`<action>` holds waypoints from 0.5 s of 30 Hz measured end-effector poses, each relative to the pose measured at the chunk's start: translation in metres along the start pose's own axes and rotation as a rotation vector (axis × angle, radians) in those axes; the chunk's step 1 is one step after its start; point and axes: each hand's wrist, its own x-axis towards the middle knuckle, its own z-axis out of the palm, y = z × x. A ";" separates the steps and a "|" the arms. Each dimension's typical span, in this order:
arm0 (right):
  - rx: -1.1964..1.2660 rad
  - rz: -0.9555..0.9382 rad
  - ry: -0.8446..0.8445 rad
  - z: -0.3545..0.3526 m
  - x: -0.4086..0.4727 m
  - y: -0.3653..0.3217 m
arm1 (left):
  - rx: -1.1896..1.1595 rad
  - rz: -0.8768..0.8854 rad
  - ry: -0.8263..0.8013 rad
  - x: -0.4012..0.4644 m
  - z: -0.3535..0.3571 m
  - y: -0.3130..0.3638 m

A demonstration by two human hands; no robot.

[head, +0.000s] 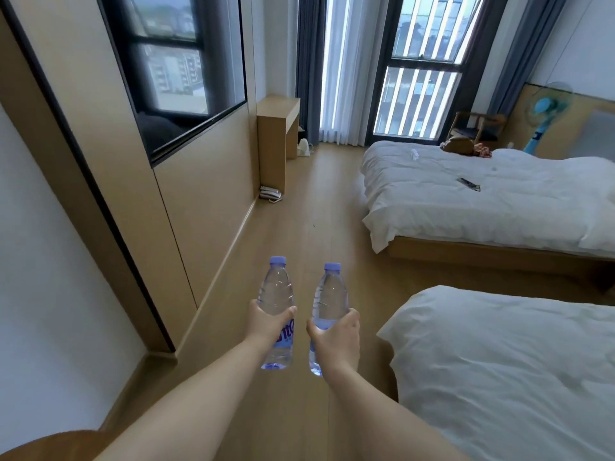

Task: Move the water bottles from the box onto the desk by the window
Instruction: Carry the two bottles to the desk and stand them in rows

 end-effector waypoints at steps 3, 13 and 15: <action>-0.011 -0.003 -0.002 0.026 0.057 -0.014 | 0.028 0.012 -0.011 0.061 0.013 0.015; 0.025 0.019 0.005 0.108 0.261 -0.117 | 0.048 -0.008 0.015 0.305 0.042 0.118; 0.036 0.021 0.008 0.121 0.301 -0.137 | 0.048 0.003 -0.001 0.347 0.052 0.143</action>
